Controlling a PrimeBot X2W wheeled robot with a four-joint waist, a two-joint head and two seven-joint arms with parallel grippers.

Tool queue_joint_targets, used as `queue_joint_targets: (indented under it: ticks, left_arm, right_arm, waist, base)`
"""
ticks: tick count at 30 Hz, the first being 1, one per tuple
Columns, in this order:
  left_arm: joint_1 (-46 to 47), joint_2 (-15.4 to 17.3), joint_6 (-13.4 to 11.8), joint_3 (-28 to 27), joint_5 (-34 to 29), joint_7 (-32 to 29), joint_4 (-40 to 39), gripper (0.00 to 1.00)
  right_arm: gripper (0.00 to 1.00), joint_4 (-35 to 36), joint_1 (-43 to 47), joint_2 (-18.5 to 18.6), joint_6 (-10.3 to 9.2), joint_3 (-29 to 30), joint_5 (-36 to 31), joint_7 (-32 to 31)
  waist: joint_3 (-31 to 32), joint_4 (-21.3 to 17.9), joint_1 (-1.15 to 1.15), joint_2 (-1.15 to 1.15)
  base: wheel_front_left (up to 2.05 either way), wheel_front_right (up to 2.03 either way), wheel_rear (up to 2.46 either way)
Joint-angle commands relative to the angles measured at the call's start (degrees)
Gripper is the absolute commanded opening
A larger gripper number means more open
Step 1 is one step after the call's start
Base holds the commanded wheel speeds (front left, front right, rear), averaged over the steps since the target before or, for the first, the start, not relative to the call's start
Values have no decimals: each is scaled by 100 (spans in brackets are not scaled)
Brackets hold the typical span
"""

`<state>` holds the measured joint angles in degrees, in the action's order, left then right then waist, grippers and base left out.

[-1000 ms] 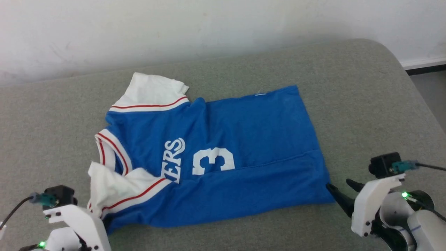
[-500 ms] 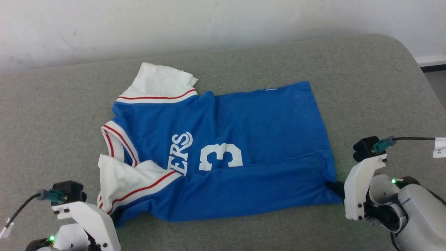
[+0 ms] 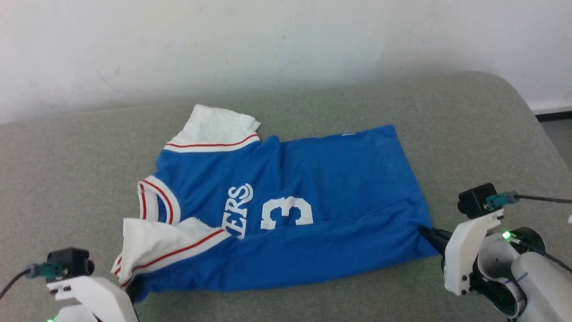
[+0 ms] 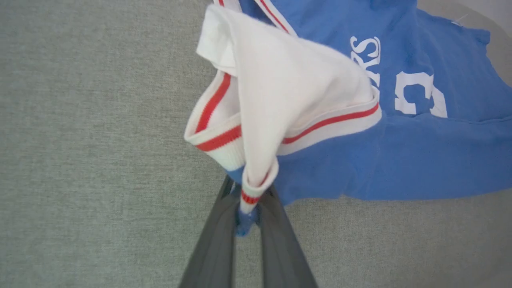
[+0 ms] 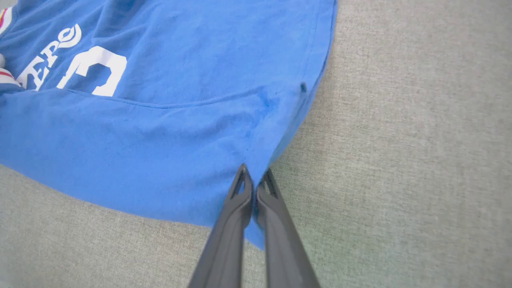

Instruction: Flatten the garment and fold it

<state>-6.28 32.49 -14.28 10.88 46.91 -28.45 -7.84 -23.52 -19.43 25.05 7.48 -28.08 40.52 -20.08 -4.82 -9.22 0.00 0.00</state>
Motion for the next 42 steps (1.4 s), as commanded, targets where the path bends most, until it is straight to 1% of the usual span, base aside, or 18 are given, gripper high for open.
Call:
queue_joint_targets:
  ticks: [1, 5, 11, 14, 17, 18, 19, 20, 21, 24, 28, 32, 34, 36, 37, 38, 42]
  left_arm:
    - [-229, 78, -95, -74, -4, 47, -137, 0]
    - [-678, 215, -280, -183, -13, -17, -412, 0]
    - [-1367, 156, -458, -377, 245, -48, -483, 0]
    - [-1658, 89, -462, -426, 392, -49, -403, 0]
    - [-1683, -39, -356, -378, 488, 19, -224, 0]
    - [-1647, -89, -322, -351, 493, 62, -133, 38]
    - [-1592, -183, -286, -341, 552, 105, -42, 100]
    - [-1532, -264, -231, -329, 610, 142, 42, 100]
    - [-1473, -295, -182, -320, 614, 191, 121, 100]
    - [-1272, -273, -121, -372, 489, 412, 296, 100]
    - [-923, -229, -123, -568, 343, 763, 301, 100]
    - [-338, -163, -246, -685, 89, 1028, 242, 100]
    - [92, -138, -347, -647, -132, 1139, 255, 100]
    - [605, -210, -383, -600, -219, 1216, 309, 100]
    - [605, -210, -383, -600, -219, 1216, 309, 100]
    - [870, -197, -381, -552, -303, 1235, 388, 100]
    - [2021, -100, -154, -382, -463, 1196, 1001, 100]
  right_arm:
    - [0, 164, 224, 51, 1, 68, -79, 55]
    - [0, 517, 675, 123, 1, 348, -243, 51]
    - [0, 830, 1559, -58, 1, 804, -406, -168]
    - [0, 885, 1943, -199, 1, 1019, -511, -245]
    - [0, 891, 2228, -378, 1, 1099, -583, -354]
    - [0, 892, 2289, -435, 1, 1101, -605, -380]
    - [20, 895, 2331, -499, 1, 1114, -603, -392]
    - [51, 925, 2342, -526, 1, 1124, -671, -343]
    - [100, 975, 2337, -547, 1, 1132, -756, -245]
    - [100, 1190, 2314, -652, 1, 1220, -900, 235]
    - [100, 1487, 2244, -869, 1, 1564, -1268, 1233]
    - [100, 1829, 2082, -1118, 1, 1818, -1572, 1944]
    - [100, 2017, 1955, -1209, 1, 1931, -1698, 2173]
    - [100, 2199, 1813, -1289, 1, 2033, -1788, 2343]
    - [100, 2199, 1813, -1289, 1, 2033, -1788, 2343]
    - [100, 2277, 1741, -1321, 1, 2075, -1825, 2397]
    - [100, 2526, 1432, -1430, 1, 2105, -1864, 2539]
  waist:
    - [308, 6, 0, 0]
    - [476, -1, 0, 0]
    - [630, -20, 0, 0]
    - [661, -27, 0, 0]
    - [633, -18, 0, 0]
    - [612, -24, 0, 0]
    - [595, -32, 0, 0]
    - [579, -48, 0, 0]
    - [558, -71, 0, 0]
    - [509, -139, 0, 0]
    - [419, -270, 0, 0]
    - [142, -460, 0, 0]
    - [-89, -561, 0, 0]
    - [-360, -652, 0, 0]
    - [-360, -652, 0, 0]
    - [-509, -698, 0, 0]
    - [-1101, -902, 0, 0]
  base:
    - [0, 0, 0]
    - [0, 0, 0]
    - [0, 0, 0]
    - [0, 0, 0]
    - [0, 0, 0]
    - [0, 0, 0]
    - [0, 0, 0]
    - [0, 0, 0]
    - [0, 0, 0]
    - [0, 0, 0]
    - [0, 0, 0]
    - [0, 0, 0]
    - [0, 0, 0]
    - [0, 0, 0]
    - [0, 0, 0]
    - [0, 0, 0]
    - [0, 0, 0]
